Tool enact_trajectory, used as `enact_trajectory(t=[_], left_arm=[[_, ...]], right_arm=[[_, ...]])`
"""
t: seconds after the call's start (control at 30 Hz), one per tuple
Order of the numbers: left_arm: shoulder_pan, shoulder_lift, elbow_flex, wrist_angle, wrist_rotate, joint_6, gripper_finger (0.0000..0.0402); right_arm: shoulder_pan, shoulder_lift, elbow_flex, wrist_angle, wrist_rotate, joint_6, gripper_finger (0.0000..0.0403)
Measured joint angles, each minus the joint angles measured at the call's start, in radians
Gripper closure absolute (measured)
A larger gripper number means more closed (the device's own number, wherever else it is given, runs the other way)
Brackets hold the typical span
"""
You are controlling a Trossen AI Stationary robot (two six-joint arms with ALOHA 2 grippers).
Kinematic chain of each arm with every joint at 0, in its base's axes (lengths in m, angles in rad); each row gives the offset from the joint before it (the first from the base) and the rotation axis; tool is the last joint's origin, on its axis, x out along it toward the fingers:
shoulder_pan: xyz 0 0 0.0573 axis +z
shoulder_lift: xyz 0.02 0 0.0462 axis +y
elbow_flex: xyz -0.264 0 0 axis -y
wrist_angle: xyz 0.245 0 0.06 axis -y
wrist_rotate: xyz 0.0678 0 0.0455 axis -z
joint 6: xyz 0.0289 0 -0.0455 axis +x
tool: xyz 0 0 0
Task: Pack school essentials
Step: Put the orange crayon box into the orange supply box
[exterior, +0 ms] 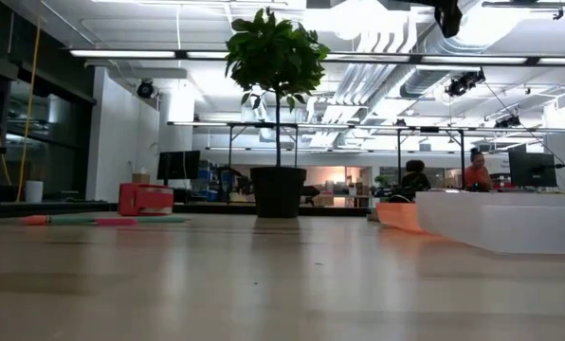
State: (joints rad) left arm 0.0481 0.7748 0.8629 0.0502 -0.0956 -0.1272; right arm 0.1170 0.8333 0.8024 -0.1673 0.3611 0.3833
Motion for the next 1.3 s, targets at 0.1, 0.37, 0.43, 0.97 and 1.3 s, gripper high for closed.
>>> enact_trajectory(t=[0.1, 0.37, 0.43, 0.97, 1.3], left_arm=[[-0.008, -0.022, -0.026, 0.005, -0.004, 0.000, 0.0401], [-0.007, -0.017, -0.027, 0.006, -0.018, 0.000, 0.0401], [-0.007, -0.014, -0.027, 0.000, -0.018, 0.000, 0.0401], [-0.007, -0.006, -0.027, -0.001, -0.021, 0.000, 0.0401], [-0.007, -0.006, -0.027, -0.001, -0.021, 0.000, 0.0401]], right_arm=[[0.000, 0.006, 0.000, 0.015, 0.001, -0.019, 0.0403], [0.000, 0.005, 0.000, 0.024, 0.002, -0.019, 0.0403], [0.000, 0.005, 0.000, 0.024, 0.002, -0.003, 0.0403], [0.000, 0.005, 0.000, 0.037, 0.009, 0.001, 0.0402], [-0.010, 0.020, 0.000, -0.022, 0.112, 0.115, 0.0392]])
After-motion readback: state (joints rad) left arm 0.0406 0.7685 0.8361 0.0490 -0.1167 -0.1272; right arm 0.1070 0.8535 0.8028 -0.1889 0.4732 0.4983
